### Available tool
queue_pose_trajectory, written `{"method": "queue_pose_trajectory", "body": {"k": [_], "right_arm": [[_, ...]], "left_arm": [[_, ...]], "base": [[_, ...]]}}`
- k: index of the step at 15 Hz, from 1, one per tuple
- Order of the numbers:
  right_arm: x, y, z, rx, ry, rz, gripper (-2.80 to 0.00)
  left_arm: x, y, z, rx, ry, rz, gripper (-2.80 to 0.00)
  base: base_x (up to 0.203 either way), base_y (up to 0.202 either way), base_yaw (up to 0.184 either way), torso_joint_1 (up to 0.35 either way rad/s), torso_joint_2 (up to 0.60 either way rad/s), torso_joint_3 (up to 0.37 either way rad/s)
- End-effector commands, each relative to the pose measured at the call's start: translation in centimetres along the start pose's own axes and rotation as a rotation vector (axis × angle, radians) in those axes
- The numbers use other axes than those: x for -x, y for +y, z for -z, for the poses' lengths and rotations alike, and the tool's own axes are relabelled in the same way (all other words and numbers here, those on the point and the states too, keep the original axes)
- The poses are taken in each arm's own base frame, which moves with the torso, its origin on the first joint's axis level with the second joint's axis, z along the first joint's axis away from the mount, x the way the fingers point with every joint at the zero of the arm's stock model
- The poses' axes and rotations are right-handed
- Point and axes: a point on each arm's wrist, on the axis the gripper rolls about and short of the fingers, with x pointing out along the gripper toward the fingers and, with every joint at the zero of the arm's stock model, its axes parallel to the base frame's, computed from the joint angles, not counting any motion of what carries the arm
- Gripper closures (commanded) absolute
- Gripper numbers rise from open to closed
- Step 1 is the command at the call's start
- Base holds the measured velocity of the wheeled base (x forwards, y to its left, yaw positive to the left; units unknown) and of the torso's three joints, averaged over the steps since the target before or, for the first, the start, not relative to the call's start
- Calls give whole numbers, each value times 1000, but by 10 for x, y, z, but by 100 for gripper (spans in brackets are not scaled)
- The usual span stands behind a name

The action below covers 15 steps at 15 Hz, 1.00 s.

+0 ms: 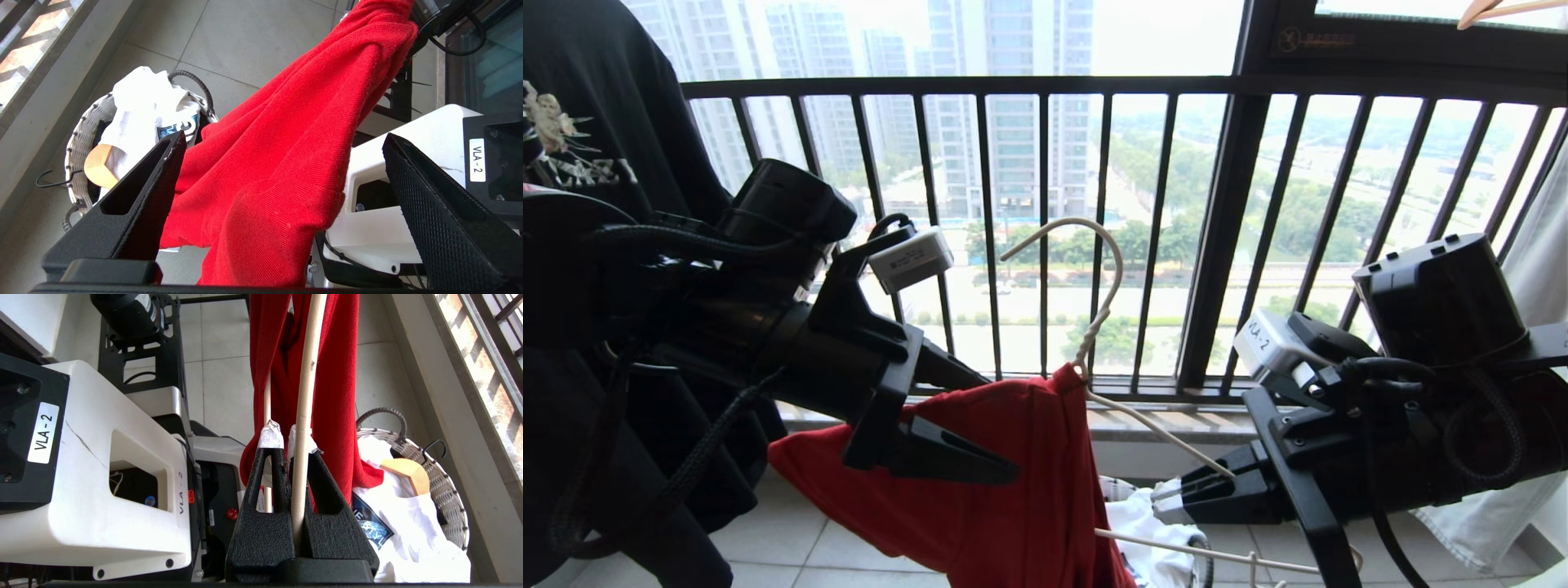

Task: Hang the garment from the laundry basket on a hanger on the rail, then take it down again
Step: Hang the clothes on the clothes rack

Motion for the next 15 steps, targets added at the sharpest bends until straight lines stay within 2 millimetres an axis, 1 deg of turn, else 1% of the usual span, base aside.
{"method": "queue_pose_trajectory", "body": {"k": [1, 10, 11, 15], "right_arm": [[0, 0, 0, 2, -1, -5, 0], [1, -1, 0, -4, -5, 1, 0], [1, -1, 0, -7, -5, 1, 0], [1, -2, 0, -10, -4, 6, 0]], "left_arm": [[-1, 1, 1, 1, 1, 7, -280], [-1, 0, 2, -13, 1, 10, -280], [0, 0, 1, -15, -2, 10, 0], [1, -1, 0, -17, -6, 5, 0]], "base": [[0, 0, 0, 0, 0, 0], [0, 0, 0, 0, 0, 0], [0, 0, 0, 0, 0, 0], [0, 0, 0, 0, 0, 0]]}}
